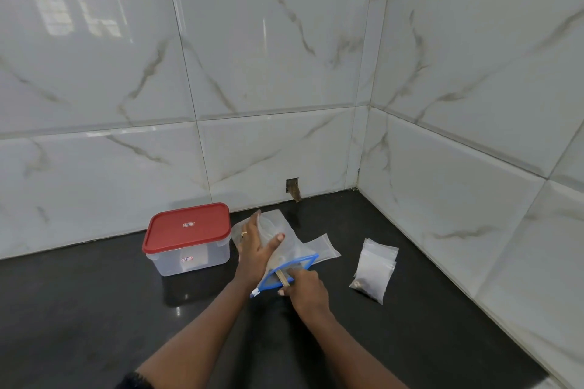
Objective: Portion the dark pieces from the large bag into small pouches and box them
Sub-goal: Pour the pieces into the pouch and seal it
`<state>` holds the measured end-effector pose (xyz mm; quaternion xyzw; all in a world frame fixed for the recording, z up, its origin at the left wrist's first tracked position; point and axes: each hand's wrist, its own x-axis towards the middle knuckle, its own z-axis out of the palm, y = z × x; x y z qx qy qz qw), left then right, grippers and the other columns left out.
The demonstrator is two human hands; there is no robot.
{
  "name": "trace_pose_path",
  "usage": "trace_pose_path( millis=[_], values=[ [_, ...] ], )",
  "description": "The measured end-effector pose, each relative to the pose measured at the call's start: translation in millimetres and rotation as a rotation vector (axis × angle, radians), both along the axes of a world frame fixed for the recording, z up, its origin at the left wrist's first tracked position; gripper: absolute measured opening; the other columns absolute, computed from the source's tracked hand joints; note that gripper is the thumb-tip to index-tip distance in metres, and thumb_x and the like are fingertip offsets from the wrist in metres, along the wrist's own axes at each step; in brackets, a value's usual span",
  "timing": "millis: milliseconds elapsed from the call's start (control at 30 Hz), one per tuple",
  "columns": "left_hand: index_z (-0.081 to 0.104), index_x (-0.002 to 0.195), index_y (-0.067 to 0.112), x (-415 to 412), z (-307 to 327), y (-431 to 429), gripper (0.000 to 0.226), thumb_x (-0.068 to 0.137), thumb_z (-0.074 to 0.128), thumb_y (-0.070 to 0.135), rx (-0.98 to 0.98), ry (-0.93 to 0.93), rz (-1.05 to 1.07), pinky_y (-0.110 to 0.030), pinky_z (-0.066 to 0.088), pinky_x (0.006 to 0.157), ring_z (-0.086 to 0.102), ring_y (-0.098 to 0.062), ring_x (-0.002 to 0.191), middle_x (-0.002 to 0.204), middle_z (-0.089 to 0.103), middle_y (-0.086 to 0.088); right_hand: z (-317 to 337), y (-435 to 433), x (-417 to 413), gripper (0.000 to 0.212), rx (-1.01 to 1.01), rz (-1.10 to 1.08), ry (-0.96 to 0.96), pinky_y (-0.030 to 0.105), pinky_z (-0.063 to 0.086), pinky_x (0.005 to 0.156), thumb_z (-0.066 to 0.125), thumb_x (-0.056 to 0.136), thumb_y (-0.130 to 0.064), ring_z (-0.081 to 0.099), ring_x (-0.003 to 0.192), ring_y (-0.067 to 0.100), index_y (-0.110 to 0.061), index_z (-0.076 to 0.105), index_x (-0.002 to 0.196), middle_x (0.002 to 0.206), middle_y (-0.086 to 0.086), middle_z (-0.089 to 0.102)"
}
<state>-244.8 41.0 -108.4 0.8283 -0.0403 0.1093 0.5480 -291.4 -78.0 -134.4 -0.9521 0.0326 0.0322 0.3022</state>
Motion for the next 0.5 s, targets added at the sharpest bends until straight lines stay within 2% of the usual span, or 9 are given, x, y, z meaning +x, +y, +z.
trace_pose_path(
  millis=[67,133,200,233,267,333,400,500],
  values=[
    [0.015,0.147,0.027,2,7,-13,0.078,0.082,0.039,0.065,-0.103,0.052,-0.042,-0.047,0.009,0.118,0.012,-0.019,0.143,0.154,0.016,-0.002,4,-8,1,0.029,0.019,-0.063,-0.008,0.032,0.05,0.087,0.059,0.087,-0.023,0.062,0.105,0.023,-0.021,0.064,0.116,0.114,0.005,0.064],
    [0.015,0.146,0.032,2,11,-29,0.066,0.089,0.026,0.063,-0.219,0.122,-0.038,-0.048,0.003,0.118,0.004,-0.018,0.146,0.157,0.011,-0.002,9,-20,4,0.024,0.105,-0.182,-0.033,0.027,0.05,0.081,0.064,0.085,-0.023,0.065,0.097,0.02,-0.018,0.069,0.108,0.108,0.004,0.066],
    [0.022,0.145,0.027,-1,15,-45,0.054,0.097,0.023,0.052,-0.375,0.175,-0.009,-0.041,0.01,0.119,0.01,-0.018,0.145,0.155,0.017,-0.002,20,-34,6,0.02,0.314,-0.314,-0.114,0.023,0.048,0.076,0.066,0.085,-0.021,0.064,0.089,0.016,-0.012,0.072,0.102,0.099,0.005,0.07],
    [0.03,0.141,0.026,-2,16,-53,0.047,0.099,0.024,0.046,-0.426,0.192,0.001,-0.033,0.019,0.115,0.02,-0.018,0.141,0.15,0.028,-0.002,27,-40,6,0.017,0.449,-0.342,-0.162,0.023,0.048,0.076,0.065,0.087,-0.021,0.063,0.085,0.014,-0.012,0.072,0.099,0.092,0.003,0.07],
    [0.039,0.133,0.028,-5,16,-60,0.04,0.099,0.025,0.044,-0.439,0.221,0.003,-0.027,0.03,0.106,0.032,-0.019,0.132,0.138,0.04,-0.001,34,-45,4,0.013,0.58,-0.336,-0.2,0.025,0.049,0.076,0.063,0.089,-0.022,0.062,0.084,0.014,-0.014,0.072,0.095,0.086,0.001,0.069],
    [0.045,0.123,0.028,-10,9,-73,0.036,0.097,0.03,0.047,-0.414,0.276,-0.04,-0.026,0.041,0.087,0.046,-0.022,0.118,0.124,0.049,-0.004,44,-51,-1,0.008,0.769,-0.274,-0.234,0.031,0.051,0.081,0.059,0.092,-0.026,0.063,0.083,0.015,-0.022,0.066,0.09,0.081,-0.004,0.066],
    [0.042,0.123,0.025,-18,0,-85,0.033,0.097,0.036,0.044,-0.389,0.306,-0.084,-0.029,0.043,0.087,0.049,-0.023,0.117,0.127,0.046,-0.005,44,-57,-7,0.005,0.829,-0.228,-0.227,0.031,0.052,0.082,0.06,0.091,-0.026,0.064,0.084,0.015,-0.025,0.063,0.087,0.083,-0.005,0.067],
    [0.041,0.128,0.027,-29,-6,-98,0.031,0.098,0.041,0.035,-0.389,0.349,-0.062,-0.03,0.044,0.089,0.048,-0.017,0.109,0.117,0.047,0.004,33,-70,-13,0.005,0.769,-0.283,-0.208,0.03,0.054,0.082,0.063,0.089,-0.02,0.066,0.09,0.018,-0.022,0.065,0.086,0.088,0.0,0.07]
  ],
)
